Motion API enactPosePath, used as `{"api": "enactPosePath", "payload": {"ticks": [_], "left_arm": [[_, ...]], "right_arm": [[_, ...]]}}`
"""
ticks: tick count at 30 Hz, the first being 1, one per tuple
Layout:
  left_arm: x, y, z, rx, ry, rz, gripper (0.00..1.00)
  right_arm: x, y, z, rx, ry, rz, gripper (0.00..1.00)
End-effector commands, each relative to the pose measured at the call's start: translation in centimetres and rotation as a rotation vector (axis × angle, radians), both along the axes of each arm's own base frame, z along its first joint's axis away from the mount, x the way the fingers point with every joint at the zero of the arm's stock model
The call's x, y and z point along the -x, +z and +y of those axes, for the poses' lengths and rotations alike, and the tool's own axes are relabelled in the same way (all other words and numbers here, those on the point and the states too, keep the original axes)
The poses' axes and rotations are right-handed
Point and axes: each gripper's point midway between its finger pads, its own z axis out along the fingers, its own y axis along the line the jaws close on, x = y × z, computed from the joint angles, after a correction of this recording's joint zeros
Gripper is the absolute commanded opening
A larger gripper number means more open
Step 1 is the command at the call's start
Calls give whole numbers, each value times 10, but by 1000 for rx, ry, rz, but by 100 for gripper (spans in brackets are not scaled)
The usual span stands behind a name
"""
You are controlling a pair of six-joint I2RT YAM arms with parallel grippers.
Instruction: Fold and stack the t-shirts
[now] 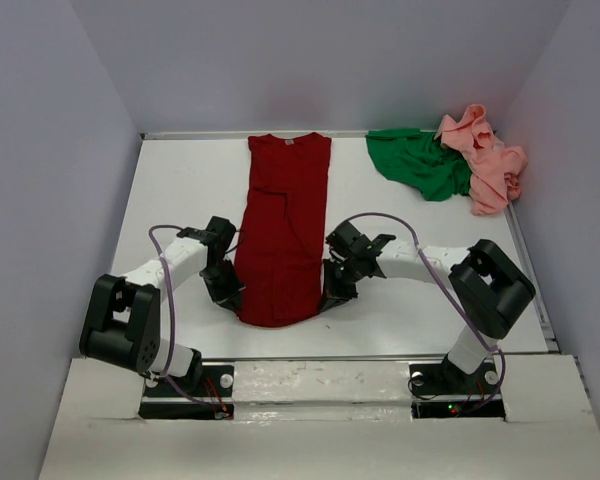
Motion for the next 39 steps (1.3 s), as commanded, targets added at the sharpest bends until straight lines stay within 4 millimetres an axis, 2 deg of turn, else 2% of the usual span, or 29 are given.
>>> {"api": "enactPosePath", "payload": {"ticks": [1,8,11,12,22,26,30,36,39], "left_arm": [[-11,15,-4,13,-20,-34,0],[-34,26,-14,41,-44,-61,0],[-51,34,-18,43,-56,-91,0],[-50,32,-17,37,-60,-84,0],[-95,46,-19,20,-78,-125,0],[-109,49,-17,17,-78,-134,0],[-125,54,-15,5,-83,-152,0],[-163,70,-9,-36,-86,-201,0],[-174,69,-7,-37,-82,-198,0]], "right_arm": [[-16,28,2,-25,0,-69,0],[-32,49,4,-32,4,-102,0],[-40,57,6,-38,5,-116,0],[-44,59,5,-40,-2,-121,0],[-76,80,3,-32,-9,-167,0],[-94,91,1,-36,-22,-195,0],[-107,95,0,-33,-23,-207,0],[-127,93,-3,-15,-23,-206,0],[-140,94,-4,-13,-26,-211,0]]}}
